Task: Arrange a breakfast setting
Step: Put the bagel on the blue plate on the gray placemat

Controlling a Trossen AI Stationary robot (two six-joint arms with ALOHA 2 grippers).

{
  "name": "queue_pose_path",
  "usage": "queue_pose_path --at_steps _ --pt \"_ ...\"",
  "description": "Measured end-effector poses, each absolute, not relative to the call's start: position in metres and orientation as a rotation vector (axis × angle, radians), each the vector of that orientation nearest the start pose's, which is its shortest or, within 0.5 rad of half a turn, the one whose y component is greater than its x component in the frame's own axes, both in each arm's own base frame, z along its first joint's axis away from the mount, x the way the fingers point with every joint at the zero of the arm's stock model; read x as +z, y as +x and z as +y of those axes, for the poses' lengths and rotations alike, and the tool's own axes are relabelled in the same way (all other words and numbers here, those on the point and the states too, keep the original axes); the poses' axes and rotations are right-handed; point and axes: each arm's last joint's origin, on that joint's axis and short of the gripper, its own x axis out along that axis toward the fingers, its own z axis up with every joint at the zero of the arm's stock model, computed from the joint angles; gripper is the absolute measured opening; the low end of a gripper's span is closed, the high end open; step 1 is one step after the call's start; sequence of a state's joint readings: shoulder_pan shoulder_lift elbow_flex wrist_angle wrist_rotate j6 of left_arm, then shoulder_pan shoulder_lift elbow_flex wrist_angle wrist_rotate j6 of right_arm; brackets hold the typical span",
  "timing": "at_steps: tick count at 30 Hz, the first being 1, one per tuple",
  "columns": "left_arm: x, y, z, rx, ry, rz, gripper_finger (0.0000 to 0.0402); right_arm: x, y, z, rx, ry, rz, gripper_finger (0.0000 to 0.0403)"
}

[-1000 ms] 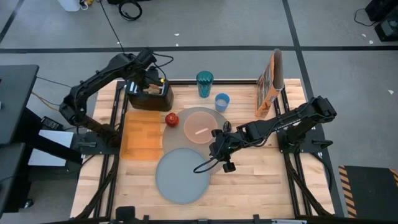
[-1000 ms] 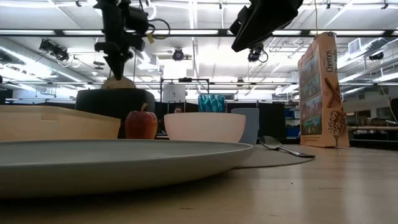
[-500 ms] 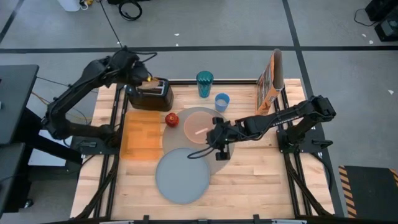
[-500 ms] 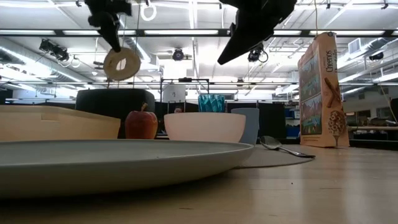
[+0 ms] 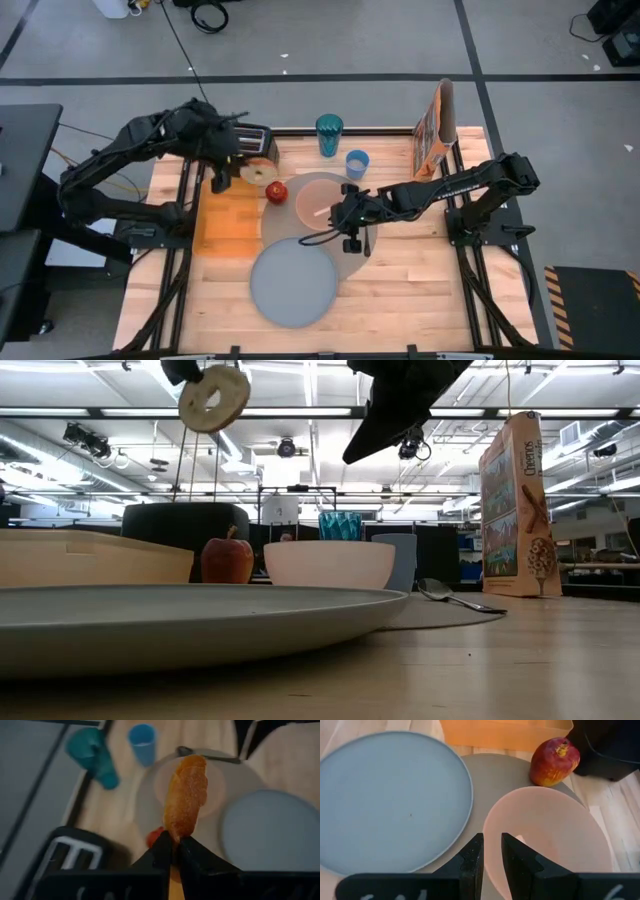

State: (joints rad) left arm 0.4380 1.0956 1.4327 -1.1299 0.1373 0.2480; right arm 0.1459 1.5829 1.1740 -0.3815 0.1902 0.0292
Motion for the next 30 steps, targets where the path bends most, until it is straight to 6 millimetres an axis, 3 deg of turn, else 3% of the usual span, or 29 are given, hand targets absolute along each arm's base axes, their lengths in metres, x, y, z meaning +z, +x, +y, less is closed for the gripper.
queue_pose_path --at_steps 9,20,25,30 --pt "0.408 0.18 0.021 -0.011 -0.059 0.762 0.0024 0.256 0.335 0.057 -0.051 -0.033 0.776 0.0075" --pt "0.407 0.201 -0.053 -0.077 -0.084 0.701 0.0024 0.258 0.318 0.12 -0.023 -0.01 0.738 0.0074" --pt "0.388 0.225 -0.093 -0.108 -0.052 0.752 0.0024 0.258 0.305 0.153 0.024 -0.001 0.697 0.0074" --pt "0.354 0.254 -0.13 -0.118 -0.066 0.865 0.0024 0.252 0.294 0.177 0.099 -0.01 0.638 0.0074"
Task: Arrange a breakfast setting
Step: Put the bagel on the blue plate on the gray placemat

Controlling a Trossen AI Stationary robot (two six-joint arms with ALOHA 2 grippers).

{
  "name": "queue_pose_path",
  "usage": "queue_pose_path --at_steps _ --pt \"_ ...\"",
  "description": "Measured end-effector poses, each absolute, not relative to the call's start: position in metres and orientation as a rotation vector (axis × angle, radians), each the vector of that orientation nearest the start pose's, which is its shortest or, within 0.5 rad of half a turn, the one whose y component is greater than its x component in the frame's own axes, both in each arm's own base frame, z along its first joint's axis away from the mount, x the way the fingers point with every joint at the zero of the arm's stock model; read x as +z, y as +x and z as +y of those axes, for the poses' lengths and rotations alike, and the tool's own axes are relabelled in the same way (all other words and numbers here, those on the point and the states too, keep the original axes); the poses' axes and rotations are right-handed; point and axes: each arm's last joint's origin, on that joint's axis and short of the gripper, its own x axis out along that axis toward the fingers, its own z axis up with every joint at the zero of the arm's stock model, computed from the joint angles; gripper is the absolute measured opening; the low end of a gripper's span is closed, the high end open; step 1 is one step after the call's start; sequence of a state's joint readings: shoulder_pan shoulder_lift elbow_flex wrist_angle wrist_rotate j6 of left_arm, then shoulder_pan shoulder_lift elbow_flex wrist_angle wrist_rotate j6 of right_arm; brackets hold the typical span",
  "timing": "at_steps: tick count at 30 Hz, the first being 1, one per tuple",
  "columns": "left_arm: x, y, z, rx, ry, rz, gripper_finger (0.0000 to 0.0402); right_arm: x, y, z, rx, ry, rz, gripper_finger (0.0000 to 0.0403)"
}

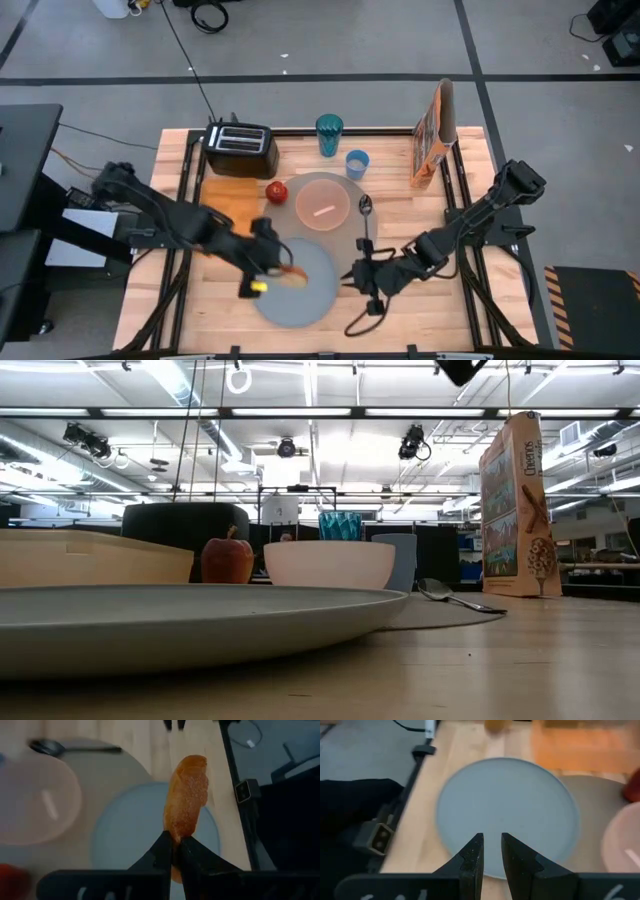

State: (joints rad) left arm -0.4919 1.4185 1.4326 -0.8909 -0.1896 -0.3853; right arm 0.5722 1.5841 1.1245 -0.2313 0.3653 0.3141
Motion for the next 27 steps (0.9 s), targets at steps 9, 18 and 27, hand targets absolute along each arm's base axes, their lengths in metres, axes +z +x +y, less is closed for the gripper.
queue_pose_path --at_steps 9,18,27 --pt "0.289 0.292 -0.157 -0.155 -0.114 1.153 0.0024 0.253 0.29 0.185 0.144 -0.057 0.611 0.0074" --pt "0.248 0.334 -0.126 -0.28 -0.172 1.285 0.0024 0.253 0.296 0.176 0.112 -0.038 0.603 0.0074" --pt "0.22 0.354 -0.09 -0.43 -0.284 1.379 0.0025 0.253 0.292 0.183 0.136 -0.045 0.605 0.0074"
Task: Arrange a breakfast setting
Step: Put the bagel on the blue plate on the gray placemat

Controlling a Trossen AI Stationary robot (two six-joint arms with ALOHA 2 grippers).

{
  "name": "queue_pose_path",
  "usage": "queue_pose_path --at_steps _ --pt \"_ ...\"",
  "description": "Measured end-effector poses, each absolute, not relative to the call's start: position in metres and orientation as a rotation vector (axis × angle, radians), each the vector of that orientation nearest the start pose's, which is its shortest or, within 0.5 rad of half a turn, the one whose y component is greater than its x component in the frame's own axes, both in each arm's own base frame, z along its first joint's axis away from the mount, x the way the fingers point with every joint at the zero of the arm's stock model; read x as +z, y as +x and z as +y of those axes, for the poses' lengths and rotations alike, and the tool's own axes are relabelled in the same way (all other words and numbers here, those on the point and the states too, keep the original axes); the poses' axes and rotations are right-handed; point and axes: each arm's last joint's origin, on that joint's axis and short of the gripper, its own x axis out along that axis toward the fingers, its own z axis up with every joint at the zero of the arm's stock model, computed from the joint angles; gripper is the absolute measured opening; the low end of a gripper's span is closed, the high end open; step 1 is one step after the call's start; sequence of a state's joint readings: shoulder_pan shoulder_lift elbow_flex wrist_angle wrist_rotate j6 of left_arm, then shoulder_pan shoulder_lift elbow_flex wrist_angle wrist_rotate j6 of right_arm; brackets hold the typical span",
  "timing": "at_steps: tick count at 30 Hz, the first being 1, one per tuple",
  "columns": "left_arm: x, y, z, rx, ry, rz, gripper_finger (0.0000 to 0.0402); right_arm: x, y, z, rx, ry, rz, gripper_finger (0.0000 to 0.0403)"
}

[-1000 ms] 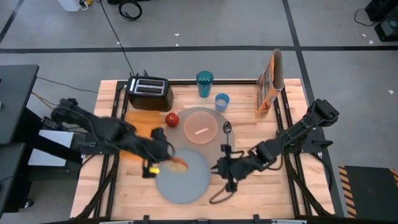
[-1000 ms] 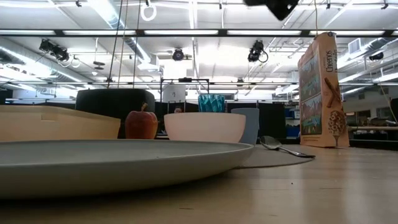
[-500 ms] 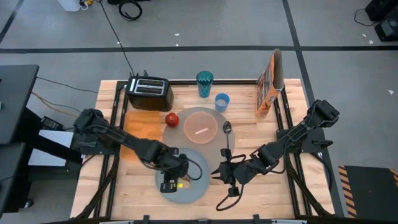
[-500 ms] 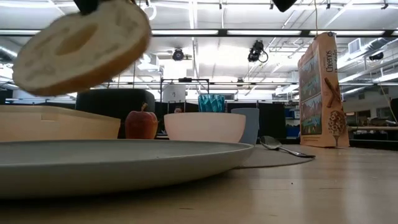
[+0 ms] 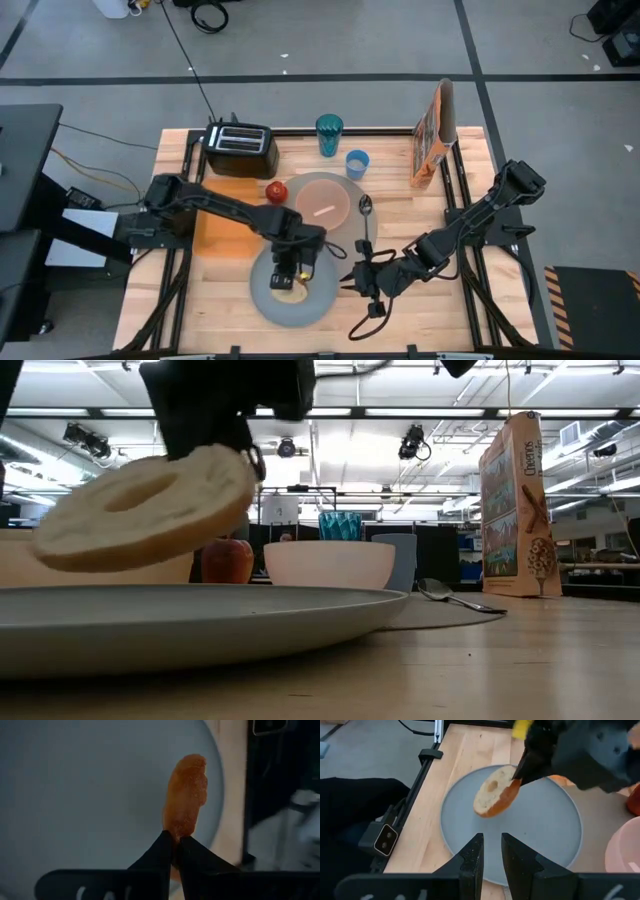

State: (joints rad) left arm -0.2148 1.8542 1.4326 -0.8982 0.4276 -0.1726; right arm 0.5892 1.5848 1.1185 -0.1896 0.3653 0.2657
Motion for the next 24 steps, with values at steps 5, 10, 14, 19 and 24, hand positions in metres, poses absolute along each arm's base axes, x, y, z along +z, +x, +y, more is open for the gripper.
queue_pose_path --at_steps 5,10,14,19,24 --pt "0.203 0.361 -0.078 -0.482 -0.327 1.43 0.0025 0.253 0.288 0.189 0.158 -0.054 0.604 0.0074" --pt "0.186 0.367 -0.068 -0.472 -0.332 1.466 0.0025 0.253 0.284 0.195 0.177 -0.062 0.604 0.0074" --pt "0.178 0.369 -0.066 -0.483 -0.319 1.479 0.0025 0.253 0.282 0.199 0.193 -0.068 0.604 0.0074" --pt "0.172 0.369 -0.067 -0.458 -0.305 1.509 0.0026 0.253 0.28 0.201 0.201 -0.074 0.604 0.0074" --pt "0.172 0.369 -0.066 -0.431 -0.294 1.518 0.0051 0.253 0.279 0.203 0.21 -0.084 0.602 0.0074"
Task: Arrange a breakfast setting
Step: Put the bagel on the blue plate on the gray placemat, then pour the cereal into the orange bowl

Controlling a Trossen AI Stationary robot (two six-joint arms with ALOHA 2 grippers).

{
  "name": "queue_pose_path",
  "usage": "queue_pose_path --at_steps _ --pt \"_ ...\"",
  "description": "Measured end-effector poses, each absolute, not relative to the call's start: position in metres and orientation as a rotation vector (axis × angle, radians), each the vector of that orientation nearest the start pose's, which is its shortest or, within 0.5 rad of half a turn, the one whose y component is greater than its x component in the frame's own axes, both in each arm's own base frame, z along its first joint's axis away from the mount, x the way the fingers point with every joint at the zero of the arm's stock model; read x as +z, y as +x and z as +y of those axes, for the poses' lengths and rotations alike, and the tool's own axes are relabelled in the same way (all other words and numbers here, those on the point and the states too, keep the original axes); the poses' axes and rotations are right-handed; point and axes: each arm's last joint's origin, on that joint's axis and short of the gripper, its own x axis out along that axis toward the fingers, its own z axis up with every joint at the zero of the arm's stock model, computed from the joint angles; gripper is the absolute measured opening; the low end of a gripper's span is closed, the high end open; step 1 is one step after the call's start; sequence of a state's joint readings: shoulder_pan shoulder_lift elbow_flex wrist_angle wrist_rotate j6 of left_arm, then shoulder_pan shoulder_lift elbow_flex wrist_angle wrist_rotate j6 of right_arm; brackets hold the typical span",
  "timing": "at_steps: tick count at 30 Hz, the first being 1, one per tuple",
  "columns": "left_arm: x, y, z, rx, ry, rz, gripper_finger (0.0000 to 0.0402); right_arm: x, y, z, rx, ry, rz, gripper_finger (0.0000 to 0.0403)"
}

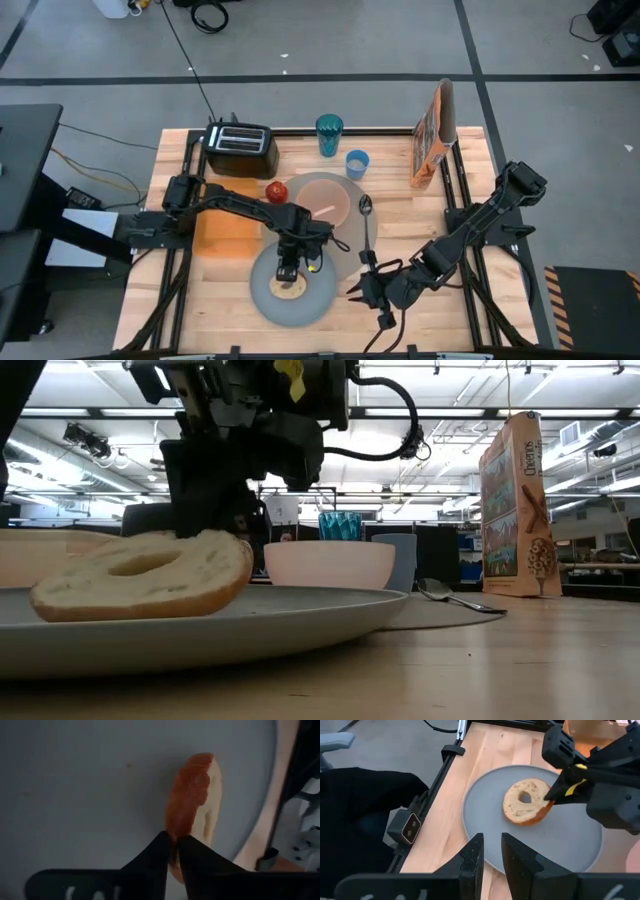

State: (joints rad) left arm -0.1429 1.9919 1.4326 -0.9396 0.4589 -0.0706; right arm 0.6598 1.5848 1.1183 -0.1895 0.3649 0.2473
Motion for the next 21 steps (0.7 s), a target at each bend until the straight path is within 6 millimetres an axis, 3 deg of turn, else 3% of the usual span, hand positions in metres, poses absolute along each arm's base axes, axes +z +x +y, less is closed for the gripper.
queue_pose_path --at_steps 6,11,16,21 --pt "0.17 0.367 -0.061 -0.356 -0.195 1.533 0.0104 0.253 0.279 0.203 0.212 -0.094 0.6 0.0074" --pt "0.176 0.359 -0.049 -0.301 -0.219 1.604 0.0115 0.253 0.279 0.202 0.223 -0.131 0.596 0.0074" --pt "0.208 0.342 -0.042 -0.245 -0.27 1.62 0.0111 0.253 0.281 0.201 0.22 -0.144 0.594 0.0074" --pt "0.258 0.327 -0.045 -0.202 -0.222 1.406 0.011 0.253 0.284 0.196 0.19 -0.109 0.595 0.0074"
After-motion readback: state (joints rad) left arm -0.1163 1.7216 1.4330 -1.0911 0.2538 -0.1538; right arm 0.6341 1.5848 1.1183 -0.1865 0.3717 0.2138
